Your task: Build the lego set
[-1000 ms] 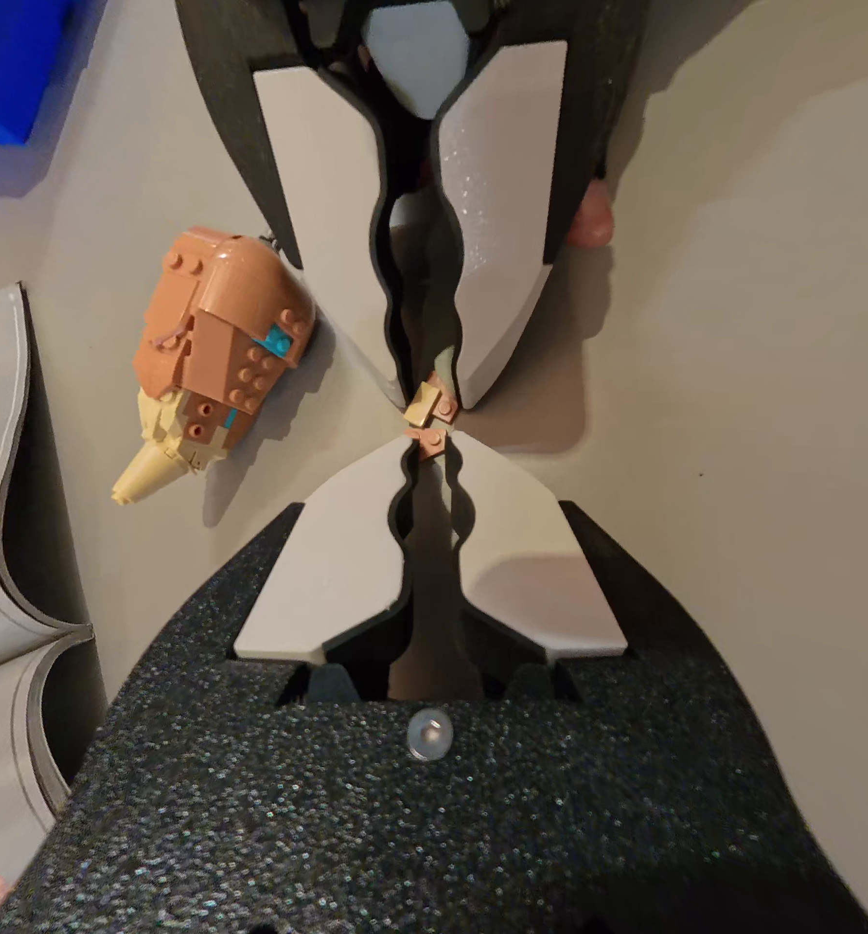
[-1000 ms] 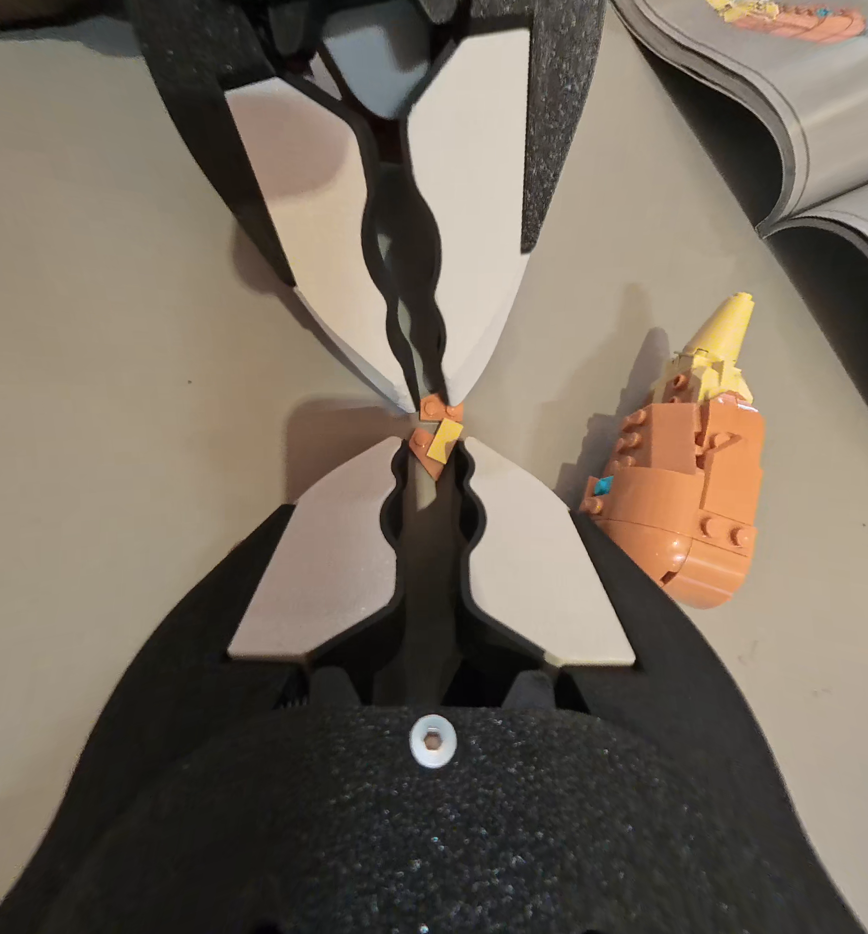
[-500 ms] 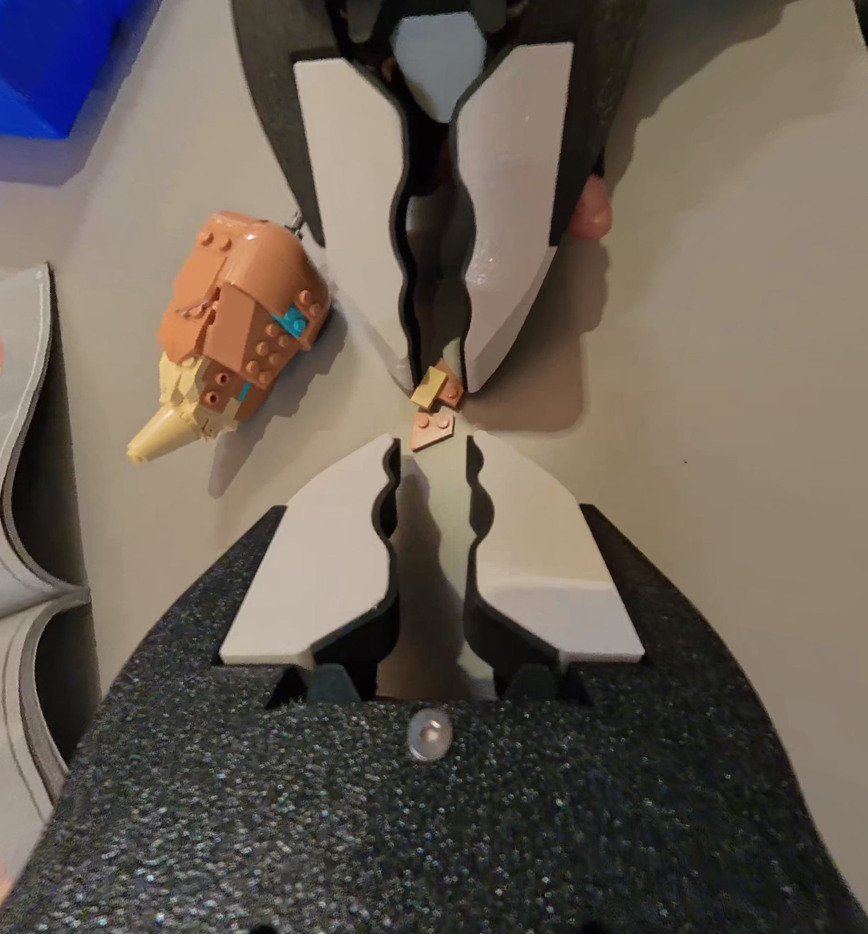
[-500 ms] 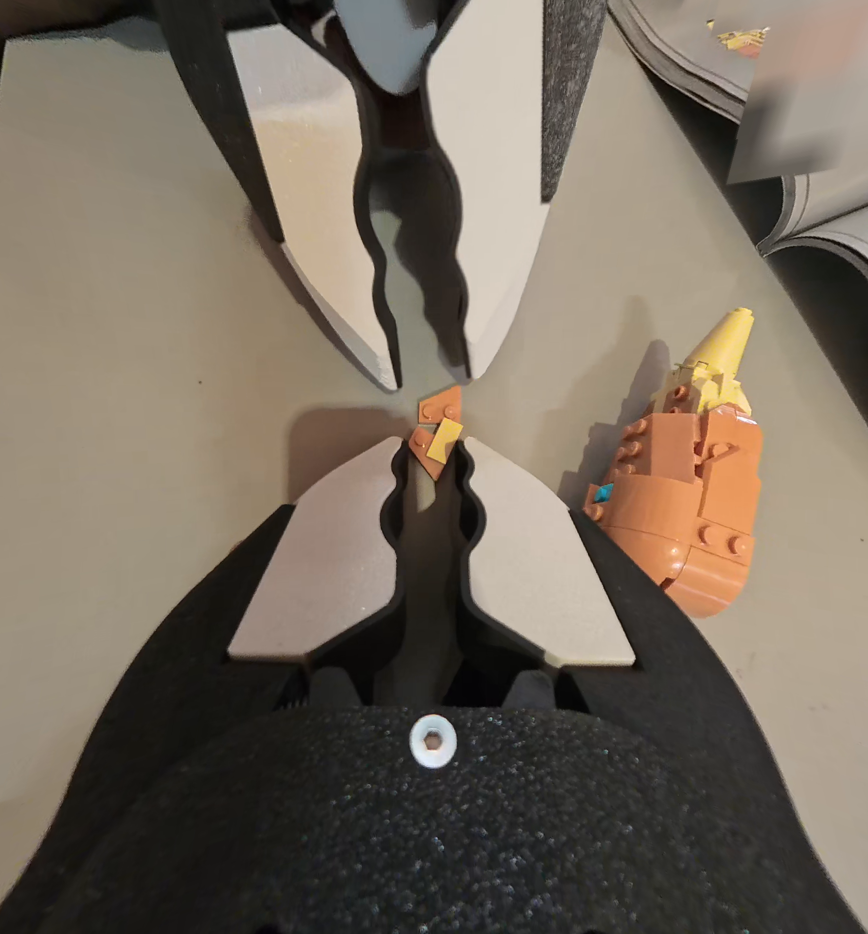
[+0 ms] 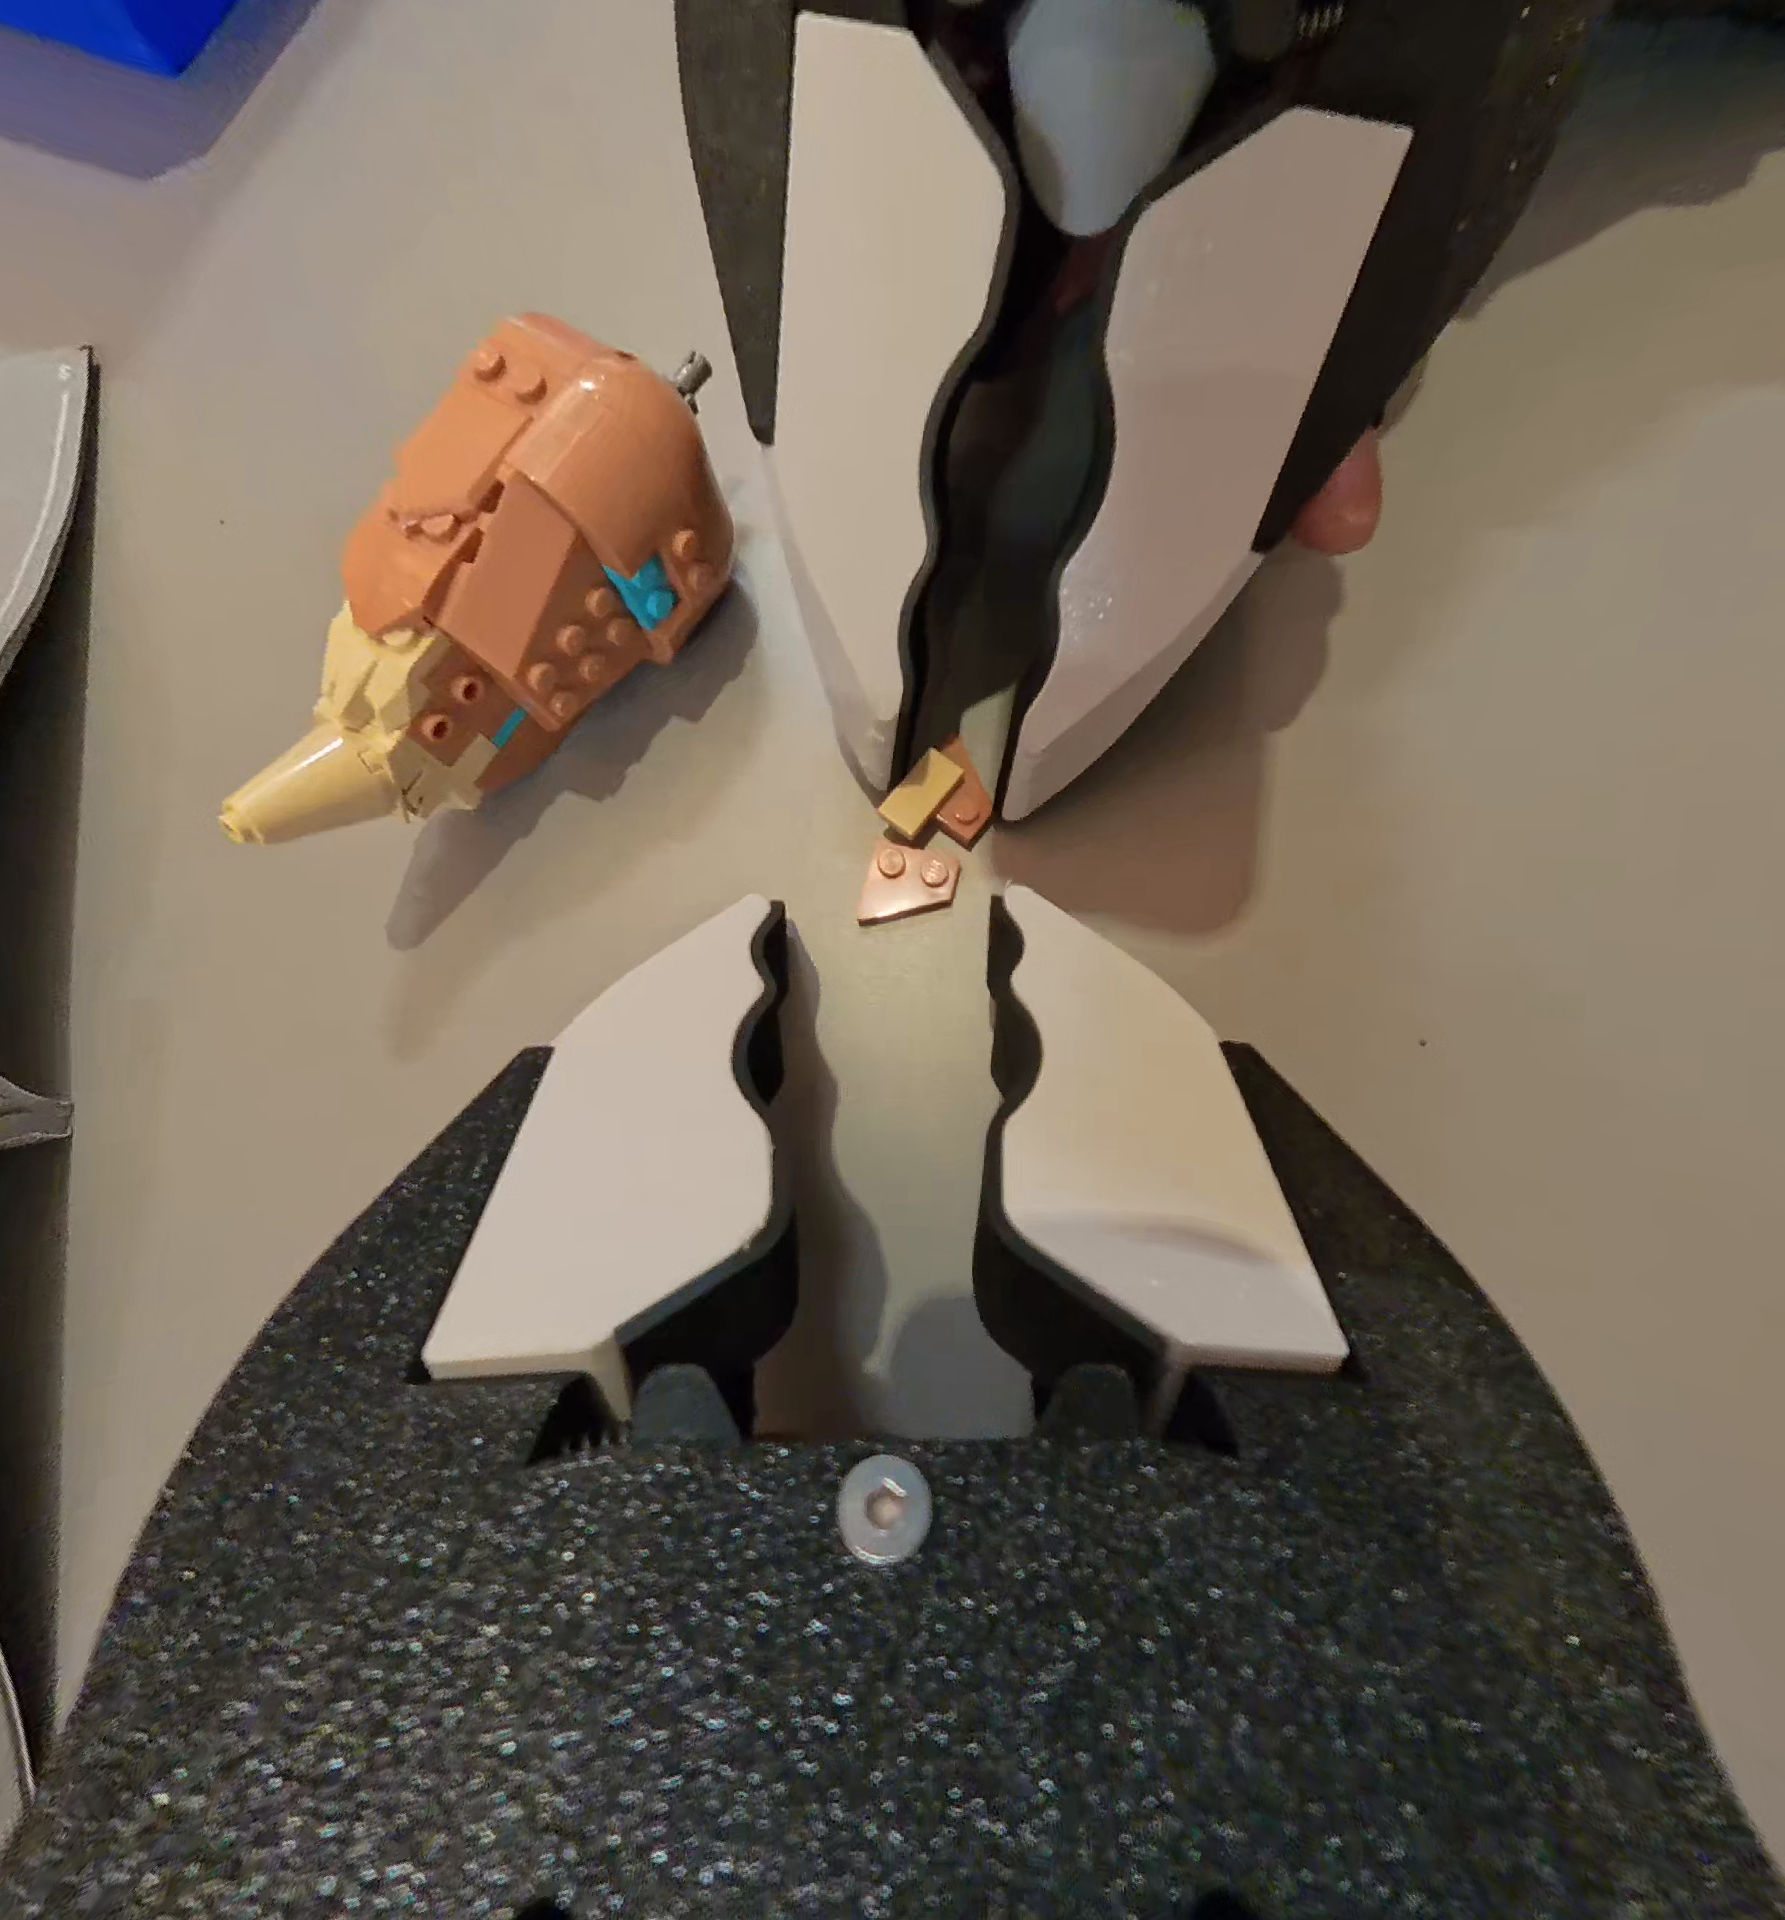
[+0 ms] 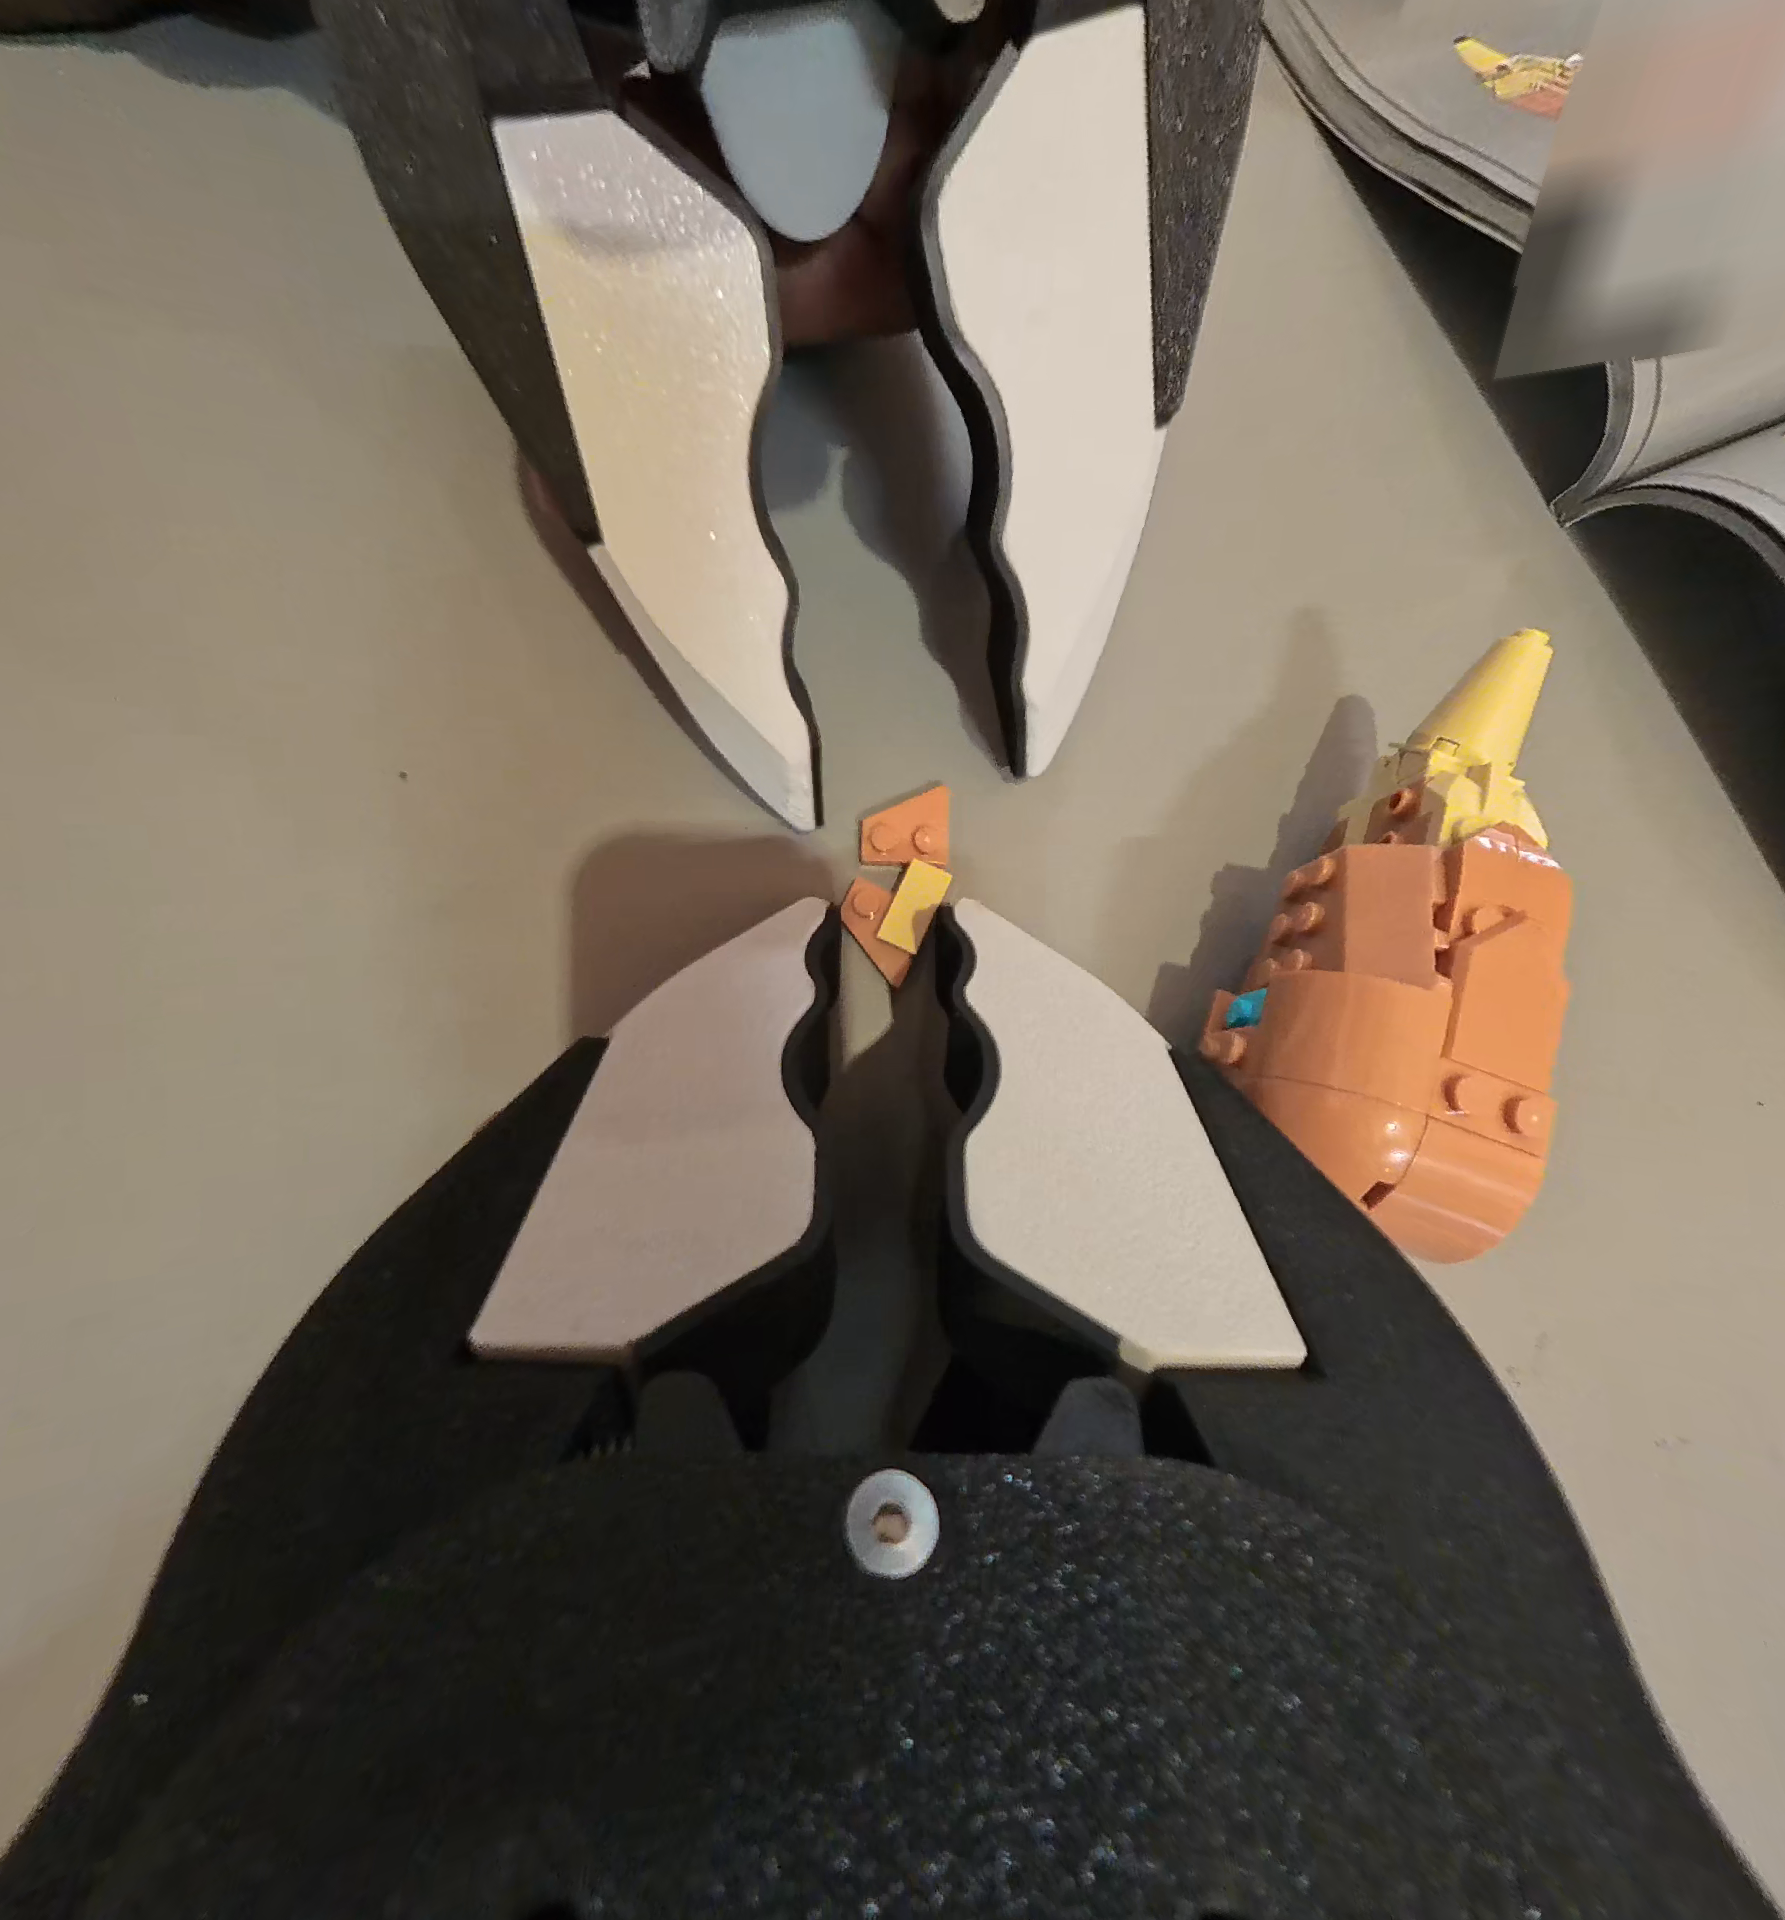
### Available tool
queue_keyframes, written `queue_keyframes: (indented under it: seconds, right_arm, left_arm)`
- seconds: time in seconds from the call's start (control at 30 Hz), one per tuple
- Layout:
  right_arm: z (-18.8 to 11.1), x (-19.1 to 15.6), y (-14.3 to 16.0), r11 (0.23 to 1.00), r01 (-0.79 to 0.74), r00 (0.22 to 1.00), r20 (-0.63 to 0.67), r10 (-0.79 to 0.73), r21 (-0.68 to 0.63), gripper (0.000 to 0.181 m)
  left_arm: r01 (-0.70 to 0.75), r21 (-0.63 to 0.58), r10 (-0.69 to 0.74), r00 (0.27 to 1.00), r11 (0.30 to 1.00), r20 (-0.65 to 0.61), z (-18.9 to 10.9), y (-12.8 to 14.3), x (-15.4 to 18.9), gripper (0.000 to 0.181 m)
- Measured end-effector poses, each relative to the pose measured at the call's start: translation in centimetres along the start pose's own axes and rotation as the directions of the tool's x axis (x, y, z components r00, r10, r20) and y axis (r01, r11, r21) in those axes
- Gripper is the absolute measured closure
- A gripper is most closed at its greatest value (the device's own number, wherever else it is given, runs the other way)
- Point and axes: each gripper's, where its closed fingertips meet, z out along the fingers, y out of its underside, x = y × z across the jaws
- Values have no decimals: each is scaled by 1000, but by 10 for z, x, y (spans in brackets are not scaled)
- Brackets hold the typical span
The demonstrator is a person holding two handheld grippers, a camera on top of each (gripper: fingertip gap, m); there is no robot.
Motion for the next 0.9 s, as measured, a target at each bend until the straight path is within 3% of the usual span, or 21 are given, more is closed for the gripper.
queue_keyframes:
  seconds: [0.23,0.9]
  right_arm:
    - [-2,1,-1,1000,-11,1000,1,11,18,164]
    - [-1,-5,2,1000,26,999,27,-26,-4,164]
  left_arm:
    - [-38,-17,37,998,999,-60,5,-3,3,164]
    - [-259,25,255,925,966,-283,9,-7,11,165]
